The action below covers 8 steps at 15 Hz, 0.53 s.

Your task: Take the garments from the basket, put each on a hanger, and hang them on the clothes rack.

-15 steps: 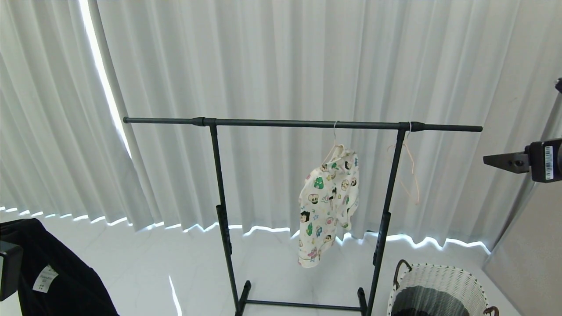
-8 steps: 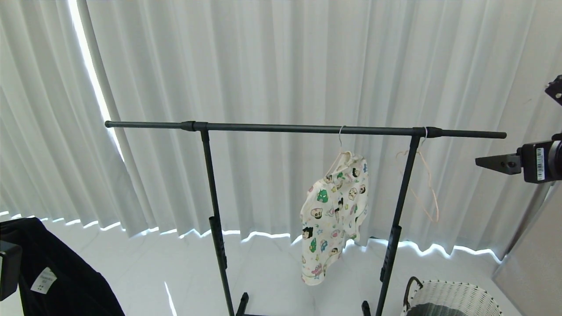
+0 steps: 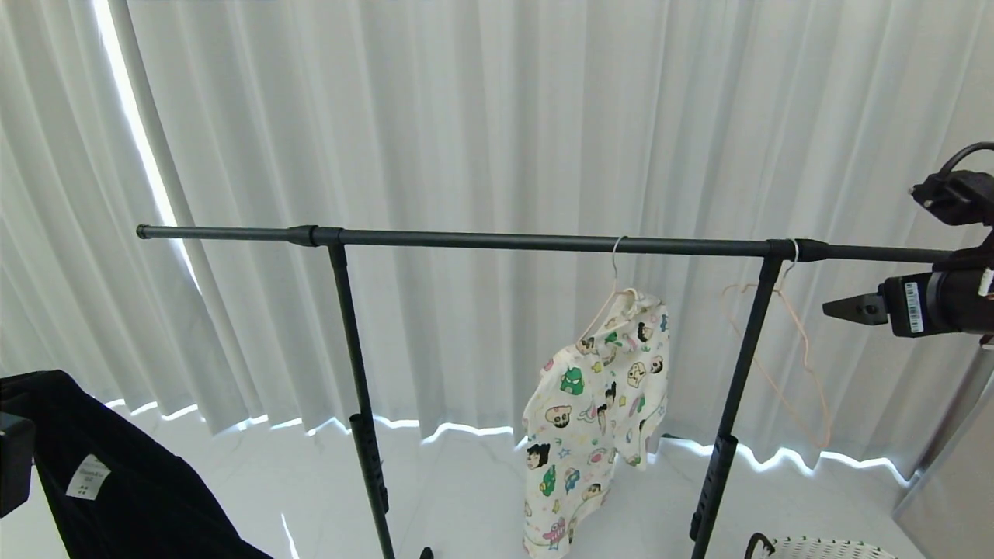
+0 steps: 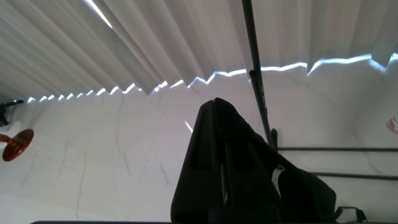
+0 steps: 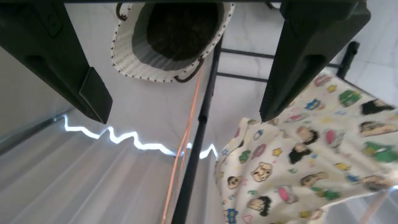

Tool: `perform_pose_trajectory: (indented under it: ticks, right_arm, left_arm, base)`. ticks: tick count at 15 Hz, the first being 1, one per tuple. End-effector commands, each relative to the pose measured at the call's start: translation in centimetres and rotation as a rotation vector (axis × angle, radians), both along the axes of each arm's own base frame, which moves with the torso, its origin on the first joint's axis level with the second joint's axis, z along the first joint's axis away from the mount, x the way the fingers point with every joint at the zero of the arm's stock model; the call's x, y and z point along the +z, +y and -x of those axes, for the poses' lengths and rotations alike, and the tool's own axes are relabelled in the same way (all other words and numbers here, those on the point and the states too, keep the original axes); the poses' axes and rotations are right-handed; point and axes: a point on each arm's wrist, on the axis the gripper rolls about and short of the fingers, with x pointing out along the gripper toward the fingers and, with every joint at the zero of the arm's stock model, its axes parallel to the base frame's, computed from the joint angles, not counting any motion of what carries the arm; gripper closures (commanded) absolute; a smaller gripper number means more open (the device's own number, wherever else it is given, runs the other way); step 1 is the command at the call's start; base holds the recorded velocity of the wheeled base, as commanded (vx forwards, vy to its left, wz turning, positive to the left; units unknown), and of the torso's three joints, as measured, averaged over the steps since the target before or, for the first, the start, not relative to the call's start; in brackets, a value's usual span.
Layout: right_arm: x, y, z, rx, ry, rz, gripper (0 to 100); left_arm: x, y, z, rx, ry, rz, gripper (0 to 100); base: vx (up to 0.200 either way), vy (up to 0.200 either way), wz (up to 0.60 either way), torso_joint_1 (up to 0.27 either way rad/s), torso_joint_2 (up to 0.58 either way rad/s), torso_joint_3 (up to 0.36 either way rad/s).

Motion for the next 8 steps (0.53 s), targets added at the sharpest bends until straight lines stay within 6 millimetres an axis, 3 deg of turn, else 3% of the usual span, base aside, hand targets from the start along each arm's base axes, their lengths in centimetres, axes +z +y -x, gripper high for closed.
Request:
perform_pose_trajectory:
  ticks: [1, 4, 8]
  right_arm:
    - [-2.1, -0.2, -1.6, -0.018, 0.079, 0.010, 0]
    - [-6.1, -0.7, -3.0, -0.036, 0.084, 0.011, 0]
    - [-8.8, -1.9, -5.4, -0.037, 0.123, 0.076, 0]
  left_arm:
    - [0.1, 0.0, 0.1, 0.001, -0.014, 0.003, 100]
    - [0.3, 0.1, 0.3, 0.010, -0.037, 0.006, 100]
    - [-0.2, 0.3, 0.2, 0.033, -0.022, 0.002, 100]
  base:
    - [0.000, 0.000, 0.00, 0.000, 0.00, 0.000]
    - [0.000, 0.000, 0.00, 0.000, 0.00, 0.000]
    - [0.000, 0.000, 0.00, 0.000, 0.00, 0.000]
